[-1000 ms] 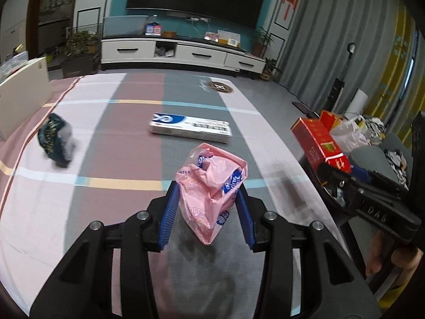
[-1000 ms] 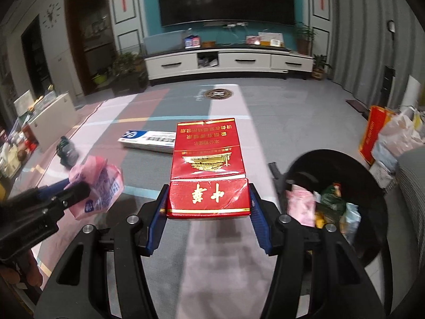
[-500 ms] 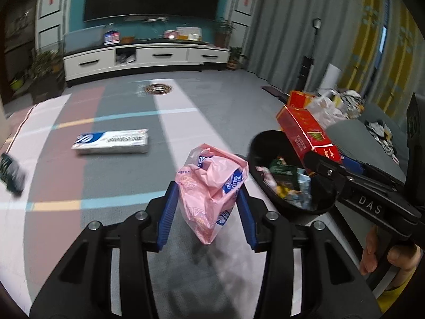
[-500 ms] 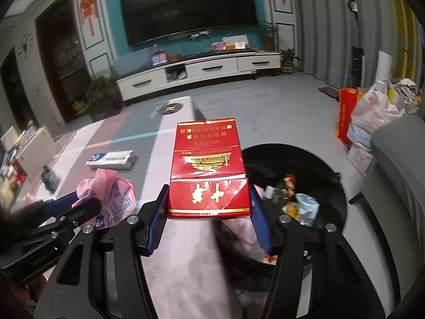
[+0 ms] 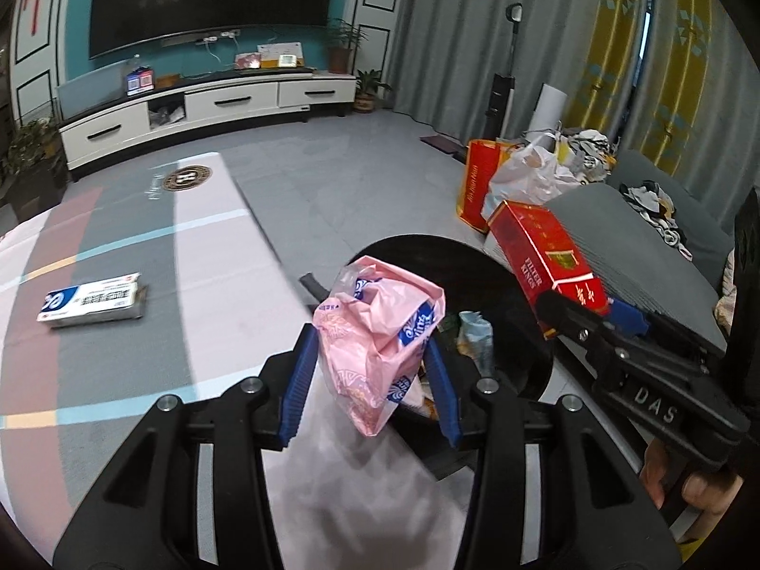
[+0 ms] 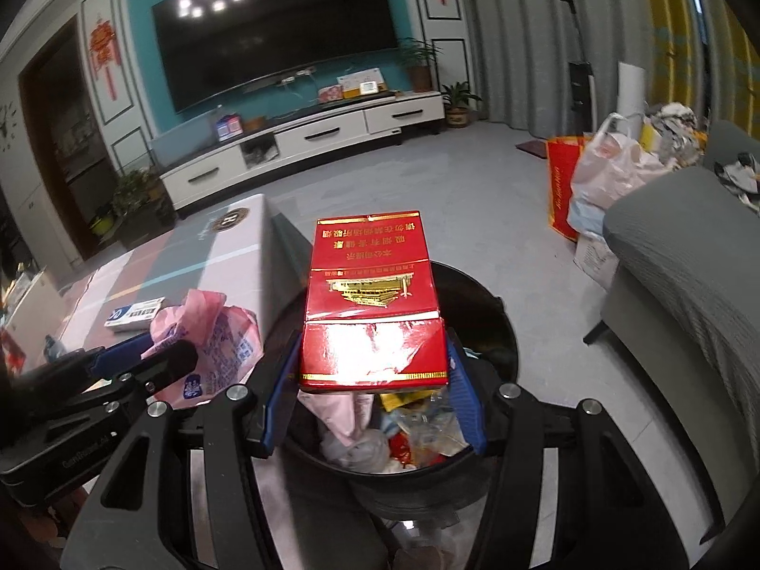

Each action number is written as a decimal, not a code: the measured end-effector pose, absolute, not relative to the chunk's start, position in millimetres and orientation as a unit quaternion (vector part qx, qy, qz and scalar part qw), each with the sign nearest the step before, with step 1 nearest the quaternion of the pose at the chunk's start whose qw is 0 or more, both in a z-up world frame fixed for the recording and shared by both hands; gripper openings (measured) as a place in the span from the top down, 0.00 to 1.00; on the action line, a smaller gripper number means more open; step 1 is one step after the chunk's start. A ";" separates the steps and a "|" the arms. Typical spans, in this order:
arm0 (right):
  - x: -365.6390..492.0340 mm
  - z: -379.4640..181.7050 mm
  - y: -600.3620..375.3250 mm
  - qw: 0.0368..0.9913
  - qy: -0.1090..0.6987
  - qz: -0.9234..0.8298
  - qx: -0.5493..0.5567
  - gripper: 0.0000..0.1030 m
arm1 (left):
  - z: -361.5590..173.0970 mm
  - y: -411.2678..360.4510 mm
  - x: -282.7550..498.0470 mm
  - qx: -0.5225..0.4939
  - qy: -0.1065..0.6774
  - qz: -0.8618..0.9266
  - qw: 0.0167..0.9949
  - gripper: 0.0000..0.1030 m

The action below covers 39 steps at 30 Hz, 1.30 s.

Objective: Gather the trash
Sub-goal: 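Lift the pink bag and red cigarette box and carry them over the black bin, then open the left tool to drop the pink bag while the right tool drops the cigarette box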

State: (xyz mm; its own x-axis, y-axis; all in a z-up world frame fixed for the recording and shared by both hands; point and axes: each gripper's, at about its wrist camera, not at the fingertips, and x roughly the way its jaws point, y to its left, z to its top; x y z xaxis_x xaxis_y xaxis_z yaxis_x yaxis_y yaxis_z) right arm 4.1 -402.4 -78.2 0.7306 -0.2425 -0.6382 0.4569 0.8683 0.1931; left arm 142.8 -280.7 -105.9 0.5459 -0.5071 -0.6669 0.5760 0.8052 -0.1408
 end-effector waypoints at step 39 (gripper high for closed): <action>13.0 -118.5 -441.5 0.879 0.379 -0.212 0.198 0.45 | -153.9 -343.5 167.7 0.095 0.403 -0.304 0.858 0.49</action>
